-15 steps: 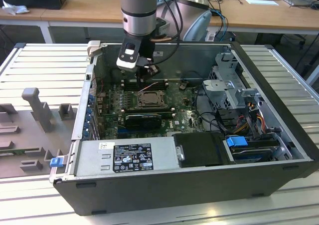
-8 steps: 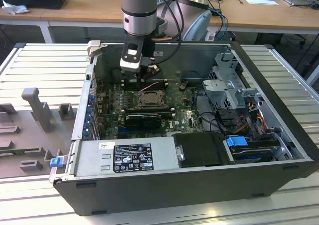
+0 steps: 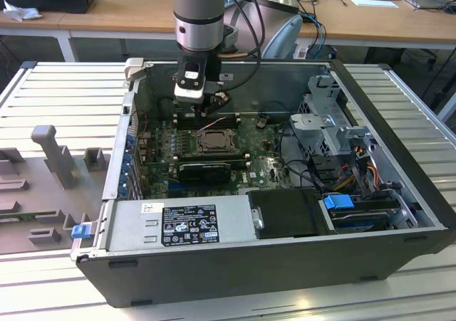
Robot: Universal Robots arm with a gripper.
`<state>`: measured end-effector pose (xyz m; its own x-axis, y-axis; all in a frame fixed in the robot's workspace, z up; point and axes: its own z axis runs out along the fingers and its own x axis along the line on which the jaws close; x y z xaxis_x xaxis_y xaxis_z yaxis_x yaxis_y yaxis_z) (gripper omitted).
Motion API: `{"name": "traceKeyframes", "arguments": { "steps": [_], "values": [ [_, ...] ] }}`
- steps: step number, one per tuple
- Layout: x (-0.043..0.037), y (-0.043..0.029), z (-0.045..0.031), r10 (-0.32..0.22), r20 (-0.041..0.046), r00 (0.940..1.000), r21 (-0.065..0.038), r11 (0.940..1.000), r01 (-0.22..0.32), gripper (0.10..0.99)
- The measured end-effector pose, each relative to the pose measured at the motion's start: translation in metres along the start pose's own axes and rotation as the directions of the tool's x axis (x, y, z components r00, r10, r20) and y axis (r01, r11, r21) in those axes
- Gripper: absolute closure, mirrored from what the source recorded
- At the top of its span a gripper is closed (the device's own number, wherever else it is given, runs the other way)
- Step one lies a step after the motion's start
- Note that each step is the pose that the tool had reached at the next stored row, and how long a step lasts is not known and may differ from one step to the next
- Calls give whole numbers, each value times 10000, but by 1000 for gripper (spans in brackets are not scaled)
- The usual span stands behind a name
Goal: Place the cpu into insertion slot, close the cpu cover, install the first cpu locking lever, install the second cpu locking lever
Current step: 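Install the first cpu locking lever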
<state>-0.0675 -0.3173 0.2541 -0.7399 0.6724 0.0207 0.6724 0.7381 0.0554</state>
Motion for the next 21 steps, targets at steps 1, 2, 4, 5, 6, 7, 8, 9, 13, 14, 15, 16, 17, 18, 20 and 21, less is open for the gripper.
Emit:
{"name": "traceKeyframes", "arguments": {
  "steps": [1,2,4,5,6,7,8,9,13,14,15,16,17,18,20,21],
  "values": [
    [0,0,0,-105,-6,9999,2,9999,105,980],
    [0,0,0,-182,-10,9998,4,9998,182,980],
    [0,0,0,-336,-19,9994,7,9994,336,980],
    [0,0,0,-386,-22,9993,8,9993,386,980],
    [0,0,0,-438,-24,9990,9,9990,438,980],
    [0,0,0,-504,-28,9987,10,9987,504,980],
    [0,0,0,-556,-31,9984,11,9985,556,980],
    [0,0,0,-646,-36,9979,13,9979,646,980],
    [0,0,0,-984,-56,9951,18,9951,984,980],
    [0,0,0,-1074,-61,9942,19,9942,1074,980],
    [0,0,0,-1126,-64,9936,20,9936,1126,980],
    [0,0,0,-1187,-68,9929,21,9929,1187,980],
    [0,0,0,-1246,-71,9922,21,9922,1246,980],
    [0,0,0,-1371,-78,9905,23,9906,1371,980],
    [0,0,0,-1637,-94,9865,27,9865,1637,980],
    [0,0,0,-1850,-106,9827,29,9827,1850,980]
  ]
}}
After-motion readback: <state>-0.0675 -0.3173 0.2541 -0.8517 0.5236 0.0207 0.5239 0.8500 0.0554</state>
